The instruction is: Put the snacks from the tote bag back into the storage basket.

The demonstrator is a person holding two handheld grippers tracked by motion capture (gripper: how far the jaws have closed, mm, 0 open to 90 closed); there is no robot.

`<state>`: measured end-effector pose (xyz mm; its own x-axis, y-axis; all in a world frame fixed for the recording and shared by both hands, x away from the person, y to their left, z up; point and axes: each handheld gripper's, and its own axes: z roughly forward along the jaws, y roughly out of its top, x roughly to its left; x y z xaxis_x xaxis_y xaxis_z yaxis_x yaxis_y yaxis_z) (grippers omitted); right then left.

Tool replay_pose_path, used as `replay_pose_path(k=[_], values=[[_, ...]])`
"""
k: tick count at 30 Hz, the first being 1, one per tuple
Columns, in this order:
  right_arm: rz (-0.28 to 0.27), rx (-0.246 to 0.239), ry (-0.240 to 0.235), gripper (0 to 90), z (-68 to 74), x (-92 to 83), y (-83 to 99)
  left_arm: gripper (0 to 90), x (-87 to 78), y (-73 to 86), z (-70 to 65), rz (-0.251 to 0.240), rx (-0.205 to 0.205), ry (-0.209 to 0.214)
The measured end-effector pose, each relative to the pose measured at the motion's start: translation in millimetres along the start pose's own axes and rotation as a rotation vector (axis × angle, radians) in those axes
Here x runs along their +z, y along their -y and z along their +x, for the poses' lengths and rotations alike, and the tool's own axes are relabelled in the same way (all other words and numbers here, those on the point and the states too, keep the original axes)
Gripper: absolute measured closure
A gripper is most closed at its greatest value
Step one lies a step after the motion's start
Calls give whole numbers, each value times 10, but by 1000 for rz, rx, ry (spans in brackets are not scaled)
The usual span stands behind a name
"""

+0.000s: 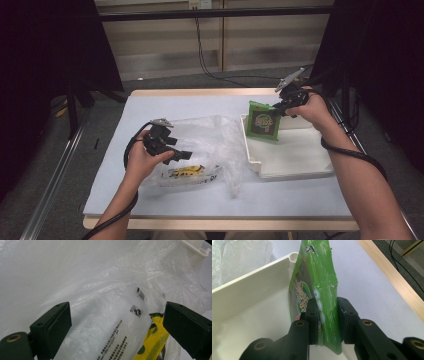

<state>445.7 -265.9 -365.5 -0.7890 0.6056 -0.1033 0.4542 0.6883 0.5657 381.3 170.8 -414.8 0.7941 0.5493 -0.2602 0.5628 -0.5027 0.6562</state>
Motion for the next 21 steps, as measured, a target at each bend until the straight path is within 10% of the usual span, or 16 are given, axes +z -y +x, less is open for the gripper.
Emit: replay_pose_path(k=[6,21], values=[[-11,-29,32,680,2,16,-13,83,-7,-3,-8,-5,3,-7],[-92,127,59,310,15,-96,123,81,25,-4,-25,4,11,-2]])
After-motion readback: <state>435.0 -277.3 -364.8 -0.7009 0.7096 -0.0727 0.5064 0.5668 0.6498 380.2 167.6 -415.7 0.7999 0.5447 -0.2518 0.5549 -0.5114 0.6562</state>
